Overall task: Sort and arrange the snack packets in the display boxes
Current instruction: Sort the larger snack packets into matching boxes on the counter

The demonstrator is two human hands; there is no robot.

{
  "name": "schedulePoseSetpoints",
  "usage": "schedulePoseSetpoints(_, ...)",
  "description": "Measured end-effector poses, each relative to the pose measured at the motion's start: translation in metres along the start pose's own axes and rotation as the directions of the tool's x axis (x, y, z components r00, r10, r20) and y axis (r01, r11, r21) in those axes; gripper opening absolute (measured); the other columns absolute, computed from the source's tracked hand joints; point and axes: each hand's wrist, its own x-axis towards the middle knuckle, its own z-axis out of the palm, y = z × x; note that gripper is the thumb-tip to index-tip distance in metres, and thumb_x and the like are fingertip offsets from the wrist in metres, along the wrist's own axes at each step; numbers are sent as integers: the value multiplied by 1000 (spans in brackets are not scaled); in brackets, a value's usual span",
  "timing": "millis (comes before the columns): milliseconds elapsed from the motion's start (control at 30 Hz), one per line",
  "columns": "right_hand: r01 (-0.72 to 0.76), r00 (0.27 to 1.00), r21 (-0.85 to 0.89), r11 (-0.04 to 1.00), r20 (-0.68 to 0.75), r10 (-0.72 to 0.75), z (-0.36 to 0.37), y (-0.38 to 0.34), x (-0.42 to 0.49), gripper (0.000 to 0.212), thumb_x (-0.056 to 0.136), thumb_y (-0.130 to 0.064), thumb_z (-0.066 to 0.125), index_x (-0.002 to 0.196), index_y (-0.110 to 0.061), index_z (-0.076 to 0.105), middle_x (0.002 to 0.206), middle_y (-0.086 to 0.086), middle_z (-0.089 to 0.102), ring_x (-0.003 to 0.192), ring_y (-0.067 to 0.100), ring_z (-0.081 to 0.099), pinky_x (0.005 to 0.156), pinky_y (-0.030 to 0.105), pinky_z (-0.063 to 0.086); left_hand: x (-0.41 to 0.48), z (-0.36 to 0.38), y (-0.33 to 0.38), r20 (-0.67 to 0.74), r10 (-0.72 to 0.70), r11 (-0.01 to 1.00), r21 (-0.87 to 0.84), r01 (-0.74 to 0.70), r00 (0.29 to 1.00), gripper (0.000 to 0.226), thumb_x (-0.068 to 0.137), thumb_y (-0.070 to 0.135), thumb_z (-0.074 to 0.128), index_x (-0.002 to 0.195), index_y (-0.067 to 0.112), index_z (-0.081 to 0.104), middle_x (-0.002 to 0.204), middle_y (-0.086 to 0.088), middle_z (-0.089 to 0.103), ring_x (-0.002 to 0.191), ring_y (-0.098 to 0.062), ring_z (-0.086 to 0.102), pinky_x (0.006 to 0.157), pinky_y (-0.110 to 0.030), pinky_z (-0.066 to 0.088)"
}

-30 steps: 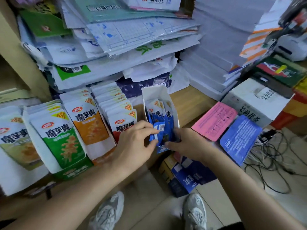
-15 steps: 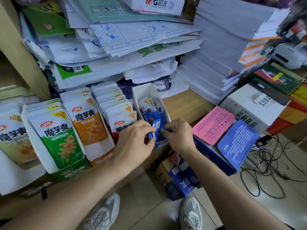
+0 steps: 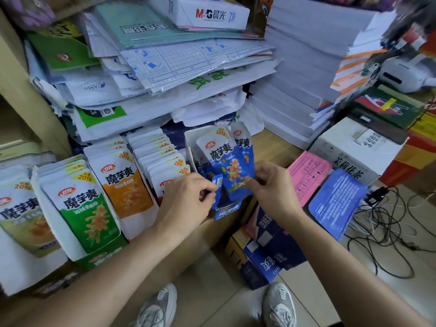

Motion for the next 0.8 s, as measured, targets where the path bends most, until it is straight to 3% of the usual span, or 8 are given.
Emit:
schedulePoseSetpoints(100, -15, 992, 77, 997, 125, 5, -5, -3, -2, 22, 95, -2, 65, 111, -16, 60, 93, -2, 79, 87, 10, 75, 72, 28, 62, 1, -5, -1, 71, 40, 997, 67, -45, 997, 17, 84, 12, 79, 100, 18, 81, 93, 8, 71, 72, -8, 66, 68, -37, 61)
schedulePoseSetpoints(200, -6, 984, 126, 992, 179, -17, -8, -2, -1, 42, 92, 4, 66, 125, -20, 57, 93, -1, 79, 88, 14, 76, 71, 26, 60, 0, -5, 3, 66, 28, 999, 41, -31, 997, 35, 85, 18, 79, 119, 22, 74, 117, 9, 68, 78, -6, 62, 76, -39, 61)
schedulePoseSetpoints(300, -11, 982, 196, 981, 186, -26, -11, 1, 0, 48, 90, 8, 66, 130, -18, 57, 97, 2, 79, 92, 18, 76, 78, 33, 61, 1, -5, 7, 68, -2, 998, 57, -2, 998, 61, 86, 26, 78, 143, 28, 56, 144, 7, 55, 99, -18, 67, 94, -42, 56)
schedulePoseSetpoints(367, -16, 973, 192, 981, 228, -29, -12, 1, 0, 56, 89, 9, 68, 135, -20, 54, 104, 4, 78, 98, 21, 74, 83, 40, 61, 3, -6, 10, 90, 25, 998, 58, -30, 996, 72, 86, 24, 78, 151, 33, 46, 148, 8, 51, 120, -17, 60, 103, -37, 50)
schedulePoseSetpoints(467, 5, 957, 108, 994, 287, -36, -8, 1, 0, 76, 79, 8, 75, 141, -28, 48, 114, 4, 73, 105, 24, 71, 85, 50, 60, 4, -4, 11, 117, 53, 995, 75, -62, 992, 76, 87, 21, 77, 153, 33, 42, 151, 11, 50, 121, -12, 60, 97, -30, 50)
schedulePoseSetpoints(633, -120, 971, 328, 937, 233, 43, -1, 1, 3, 55, 87, 7, 68, 133, -19, 53, 117, 11, 71, 101, 27, 73, 82, 47, 61, 4, -3, 16, 182, 23, 998, 61, -34, 983, 71, 89, 24, 76, 151, 39, 43, 152, 19, 46, 105, -16, 63, 91, -28, 54)
schedulePoseSetpoints(733, -91, 983, 273, 958, 177, 44, 1, 1, 2, 43, 87, 3, 73, 124, -13, 58, 109, 6, 75, 95, 21, 75, 81, 45, 62, 11, -14, 16, 316, 4, 1000, -19, 2, 949, 65, 91, 24, 74, 147, 43, 47, 153, 19, 44, 90, -8, 69, 89, -32, 59)
schedulePoseSetpoints(800, -74, 991, 228, 971, 125, 46, 1, 2, 2, 36, 86, 3, 73, 114, -16, 62, 103, 3, 76, 92, 18, 75, 83, 46, 62, 17, -25, 13, 420, 32, 994, 80, -72, 907, 64, 89, 21, 75, 144, 43, 51, 156, 21, 39, 107, -3, 64, 104, -33, 51)
